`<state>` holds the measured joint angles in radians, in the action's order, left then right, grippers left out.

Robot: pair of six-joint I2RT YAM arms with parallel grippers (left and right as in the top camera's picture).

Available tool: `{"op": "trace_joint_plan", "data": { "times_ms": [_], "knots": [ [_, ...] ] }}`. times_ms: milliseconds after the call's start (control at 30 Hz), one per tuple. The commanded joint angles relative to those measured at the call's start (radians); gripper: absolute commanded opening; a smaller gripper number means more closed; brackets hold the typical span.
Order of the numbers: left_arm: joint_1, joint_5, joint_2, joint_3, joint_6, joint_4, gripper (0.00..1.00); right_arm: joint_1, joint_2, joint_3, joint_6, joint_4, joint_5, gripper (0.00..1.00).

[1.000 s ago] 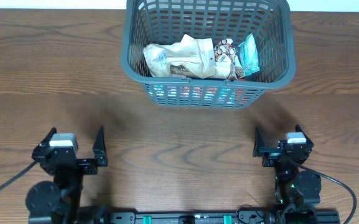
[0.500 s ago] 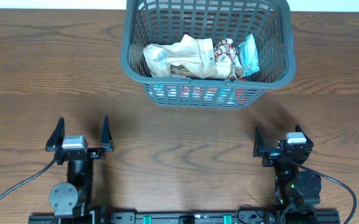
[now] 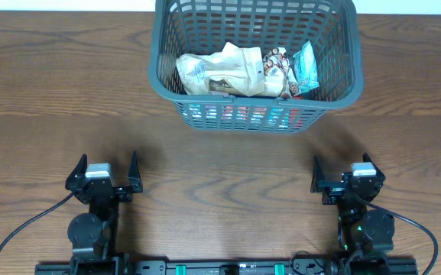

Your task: Pack container

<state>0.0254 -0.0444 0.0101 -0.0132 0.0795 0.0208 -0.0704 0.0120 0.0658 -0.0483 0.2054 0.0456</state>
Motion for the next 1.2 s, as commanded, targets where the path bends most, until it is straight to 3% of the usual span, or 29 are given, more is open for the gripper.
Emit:
{"op": "trace_joint_plan", "data": {
  "times_ms": [0, 200, 367, 533, 1167],
  "knots": [
    [0.002, 0.026, -0.008, 0.009, 0.013, 0.050, 0.99, -0.005, -0.006, -0.004, -0.012, 0.000, 0.006, 0.99],
    [0.002, 0.029, -0.008, 0.009, 0.012, 0.050, 0.99, -0.005, -0.006, -0.004, -0.012, 0.000, 0.006, 0.99],
    [0.002, 0.029, -0.008, 0.009, -0.087, 0.051, 0.98, -0.005, -0.006, -0.004, -0.012, 0.000, 0.006, 0.99],
    [0.001, 0.026, -0.008, 0.009, -0.093, 0.051, 0.99, -0.005, -0.006, -0.004, -0.012, 0.000, 0.006, 0.99],
    [0.001, -0.019, -0.008, 0.009, 0.018, 0.049, 0.99, -0.005, -0.006, -0.004, -0.012, 0.000, 0.006, 0.99]
  ]
}}
